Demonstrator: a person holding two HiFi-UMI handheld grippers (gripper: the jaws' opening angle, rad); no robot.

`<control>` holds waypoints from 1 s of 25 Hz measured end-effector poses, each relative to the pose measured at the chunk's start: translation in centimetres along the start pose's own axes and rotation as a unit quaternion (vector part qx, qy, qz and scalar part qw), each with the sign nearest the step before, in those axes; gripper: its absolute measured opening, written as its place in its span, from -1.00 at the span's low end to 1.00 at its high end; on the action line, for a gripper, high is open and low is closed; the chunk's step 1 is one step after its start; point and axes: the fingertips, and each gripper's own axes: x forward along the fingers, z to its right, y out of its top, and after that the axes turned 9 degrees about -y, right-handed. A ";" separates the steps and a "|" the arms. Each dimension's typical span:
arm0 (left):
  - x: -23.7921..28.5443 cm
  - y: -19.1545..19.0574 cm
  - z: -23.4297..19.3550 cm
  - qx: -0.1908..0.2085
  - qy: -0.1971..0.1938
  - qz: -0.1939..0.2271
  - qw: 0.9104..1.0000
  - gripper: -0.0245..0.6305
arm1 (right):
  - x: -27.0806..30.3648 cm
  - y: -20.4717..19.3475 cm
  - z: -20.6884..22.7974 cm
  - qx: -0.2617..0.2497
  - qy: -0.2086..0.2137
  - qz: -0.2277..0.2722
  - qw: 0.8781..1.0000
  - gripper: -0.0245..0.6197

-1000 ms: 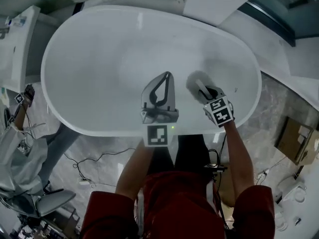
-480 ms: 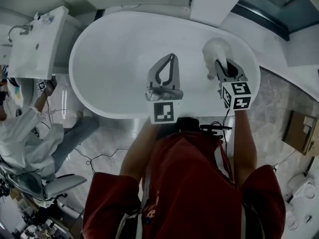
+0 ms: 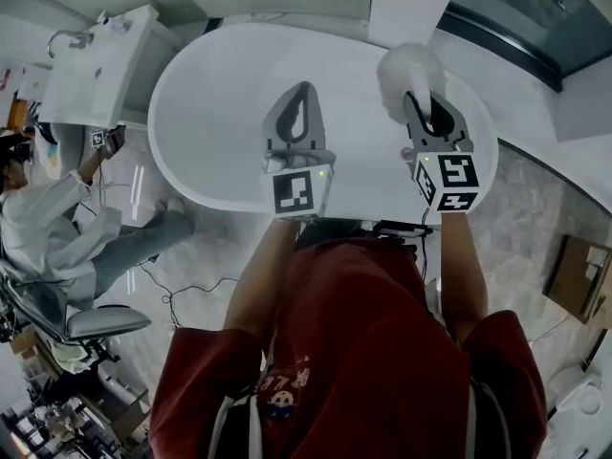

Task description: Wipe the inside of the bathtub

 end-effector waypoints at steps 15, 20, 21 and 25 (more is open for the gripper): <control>-0.2 3.8 0.6 -0.039 -0.044 0.021 0.998 -0.88 | -5.6 8.4 -2.1 0.005 -0.104 0.150 0.983 -0.64; -1.3 5.1 -1.1 -0.039 -0.049 0.035 0.997 -0.88 | -6.6 9.3 -3.6 0.008 -0.136 0.160 0.978 -0.64; -1.3 5.5 -1.2 -0.034 -0.051 0.039 0.997 -0.88 | -6.6 9.5 -4.1 0.006 -0.134 0.162 0.978 -0.64; -2.0 6.4 -1.7 -0.033 -0.056 0.047 0.997 -0.88 | -6.4 10.2 -6.0 -0.005 -0.121 0.172 0.978 -0.64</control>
